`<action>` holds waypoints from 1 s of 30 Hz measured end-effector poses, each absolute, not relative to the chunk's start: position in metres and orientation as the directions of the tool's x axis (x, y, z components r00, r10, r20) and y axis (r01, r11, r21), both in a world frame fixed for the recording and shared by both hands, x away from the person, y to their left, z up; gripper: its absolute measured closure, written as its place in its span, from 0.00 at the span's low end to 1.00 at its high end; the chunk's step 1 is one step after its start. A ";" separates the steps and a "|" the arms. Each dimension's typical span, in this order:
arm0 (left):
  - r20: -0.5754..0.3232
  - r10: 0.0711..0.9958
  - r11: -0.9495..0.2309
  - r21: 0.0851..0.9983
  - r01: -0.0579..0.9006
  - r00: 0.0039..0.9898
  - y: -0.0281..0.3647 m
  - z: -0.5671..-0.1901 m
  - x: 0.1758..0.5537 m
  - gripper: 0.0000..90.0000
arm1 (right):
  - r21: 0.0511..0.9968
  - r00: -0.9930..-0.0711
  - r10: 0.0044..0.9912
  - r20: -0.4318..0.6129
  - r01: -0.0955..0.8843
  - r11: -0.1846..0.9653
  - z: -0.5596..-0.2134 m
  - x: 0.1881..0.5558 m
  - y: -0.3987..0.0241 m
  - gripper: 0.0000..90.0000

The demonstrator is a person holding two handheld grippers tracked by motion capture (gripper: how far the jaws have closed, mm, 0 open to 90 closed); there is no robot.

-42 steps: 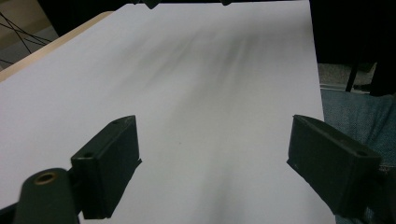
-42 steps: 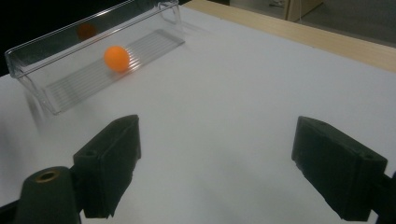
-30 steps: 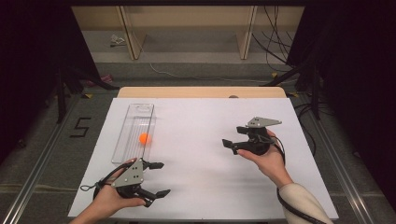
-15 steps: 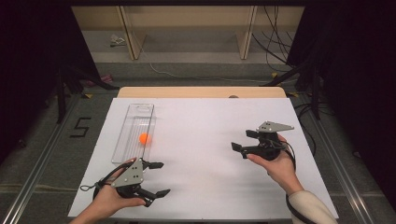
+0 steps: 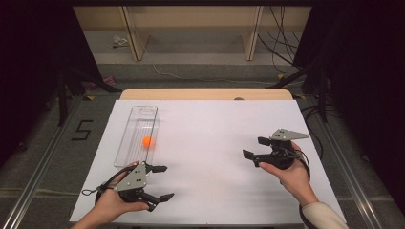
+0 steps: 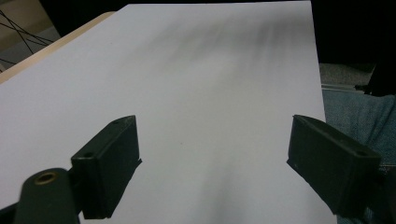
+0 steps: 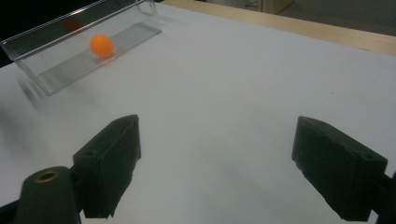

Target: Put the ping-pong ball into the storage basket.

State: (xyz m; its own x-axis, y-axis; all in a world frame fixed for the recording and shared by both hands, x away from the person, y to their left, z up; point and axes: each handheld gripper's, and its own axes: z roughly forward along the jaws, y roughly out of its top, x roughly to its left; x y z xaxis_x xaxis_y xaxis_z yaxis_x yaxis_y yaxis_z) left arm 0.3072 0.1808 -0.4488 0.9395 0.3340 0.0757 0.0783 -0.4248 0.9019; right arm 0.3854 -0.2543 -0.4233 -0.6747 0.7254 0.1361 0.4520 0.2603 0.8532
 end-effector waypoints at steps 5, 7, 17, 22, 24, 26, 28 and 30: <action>0.076 0.334 -0.425 0.902 0.078 0.939 0.181 -0.449 0.307 0.18 | 0.853 -0.666 0.733 0.136 0.455 0.256 -0.423 0.381 -0.261 0.18; 0.075 0.336 -0.424 0.902 0.080 0.939 0.182 -0.448 0.308 0.18 | 0.853 -0.663 0.736 0.137 0.456 0.252 -0.424 0.379 -0.264 0.18; 0.076 0.336 -0.424 0.902 0.079 0.939 0.182 -0.448 0.308 0.18 | 0.855 -0.645 0.751 0.141 0.462 0.236 -0.424 0.371 -0.278 0.18; 0.075 0.337 -0.424 0.902 0.080 0.939 0.182 -0.448 0.308 0.18 | 0.855 -0.639 0.755 0.145 0.464 0.229 -0.424 0.369 -0.283 0.18; 0.076 0.338 -0.423 0.903 0.079 0.938 0.182 -0.448 0.308 0.18 | 0.855 -0.636 0.757 0.147 0.467 0.227 -0.424 0.368 -0.284 0.18; 0.074 0.341 -0.418 0.905 0.081 0.937 0.182 -0.448 0.307 0.18 | 0.855 -0.638 0.755 0.148 0.467 0.227 -0.425 0.367 -0.284 0.18; 0.074 0.341 -0.417 0.905 0.081 0.937 0.183 -0.448 0.308 0.18 | 0.854 -0.637 0.757 0.144 0.467 0.230 -0.425 0.366 -0.285 0.18; 0.073 0.341 -0.417 0.905 0.081 0.937 0.183 -0.448 0.308 0.18 | 0.855 -0.638 0.756 0.143 0.465 0.231 -0.425 0.365 -0.285 0.18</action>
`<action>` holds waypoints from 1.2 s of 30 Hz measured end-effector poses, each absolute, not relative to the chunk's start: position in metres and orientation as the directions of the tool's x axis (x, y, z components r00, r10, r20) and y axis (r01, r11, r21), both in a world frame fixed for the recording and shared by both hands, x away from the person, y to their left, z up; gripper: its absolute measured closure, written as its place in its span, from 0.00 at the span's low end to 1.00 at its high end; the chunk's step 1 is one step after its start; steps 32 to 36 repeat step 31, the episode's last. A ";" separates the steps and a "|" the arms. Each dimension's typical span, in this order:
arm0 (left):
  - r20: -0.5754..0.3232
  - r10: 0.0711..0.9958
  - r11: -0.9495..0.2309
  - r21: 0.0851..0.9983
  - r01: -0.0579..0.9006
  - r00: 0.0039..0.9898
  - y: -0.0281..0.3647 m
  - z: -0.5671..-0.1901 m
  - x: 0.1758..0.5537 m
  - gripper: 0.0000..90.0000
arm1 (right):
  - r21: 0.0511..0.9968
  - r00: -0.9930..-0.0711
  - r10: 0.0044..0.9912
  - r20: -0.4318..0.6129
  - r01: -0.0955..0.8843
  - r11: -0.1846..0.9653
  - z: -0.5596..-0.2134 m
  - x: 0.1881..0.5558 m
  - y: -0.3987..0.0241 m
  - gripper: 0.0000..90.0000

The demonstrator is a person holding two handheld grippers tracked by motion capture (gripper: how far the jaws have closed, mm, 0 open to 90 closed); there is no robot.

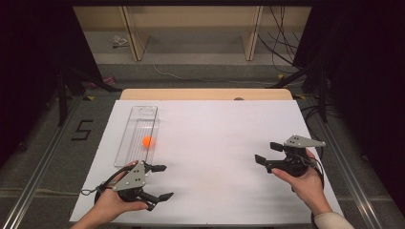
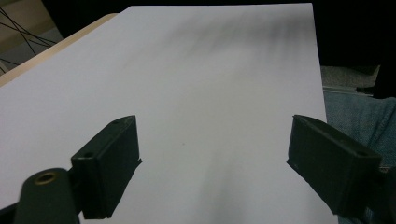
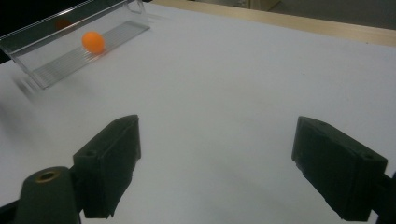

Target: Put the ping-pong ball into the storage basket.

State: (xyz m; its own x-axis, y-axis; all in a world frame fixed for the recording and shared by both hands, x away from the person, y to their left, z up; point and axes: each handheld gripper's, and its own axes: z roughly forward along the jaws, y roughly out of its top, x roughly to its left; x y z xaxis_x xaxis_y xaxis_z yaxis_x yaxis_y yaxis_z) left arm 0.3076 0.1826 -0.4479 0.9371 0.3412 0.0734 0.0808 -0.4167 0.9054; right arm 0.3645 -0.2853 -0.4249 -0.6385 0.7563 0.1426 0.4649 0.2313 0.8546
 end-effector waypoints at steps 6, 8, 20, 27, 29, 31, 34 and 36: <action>0.075 0.342 -0.418 0.905 0.080 0.937 0.183 -0.448 0.308 0.18 | 0.851 -0.633 0.760 0.145 0.471 0.230 -0.426 0.360 -0.290 0.18; 0.075 0.342 -0.418 0.905 0.080 0.937 0.183 -0.448 0.308 0.18 | 0.851 -0.631 0.762 0.144 0.472 0.230 -0.427 0.358 -0.292 0.18; 0.074 0.339 -0.417 0.905 0.079 0.938 0.182 -0.448 0.308 0.18 | 0.850 -0.617 0.773 0.145 0.478 0.222 -0.429 0.355 -0.298 0.18; 0.077 0.335 -0.418 0.905 0.075 0.939 0.182 -0.448 0.308 0.18 | 0.853 -0.619 0.774 0.134 0.469 0.227 -0.429 0.355 -0.297 0.18; 0.077 0.335 -0.421 0.904 0.075 0.939 0.182 -0.448 0.308 0.18 | 0.855 -0.617 0.776 0.134 0.468 0.224 -0.429 0.356 -0.297 0.18; 0.077 0.333 -0.420 0.904 0.075 0.940 0.181 -0.448 0.308 0.18 | 0.855 -0.614 0.778 0.133 0.468 0.224 -0.430 0.356 -0.297 0.18; 0.077 0.333 -0.420 0.904 0.075 0.940 0.181 -0.448 0.308 0.18 | 0.855 -0.614 0.778 0.133 0.468 0.224 -0.430 0.356 -0.297 0.18; 0.077 0.333 -0.420 0.904 0.075 0.940 0.181 -0.448 0.308 0.18 | 0.855 -0.614 0.778 0.133 0.468 0.224 -0.430 0.356 -0.297 0.18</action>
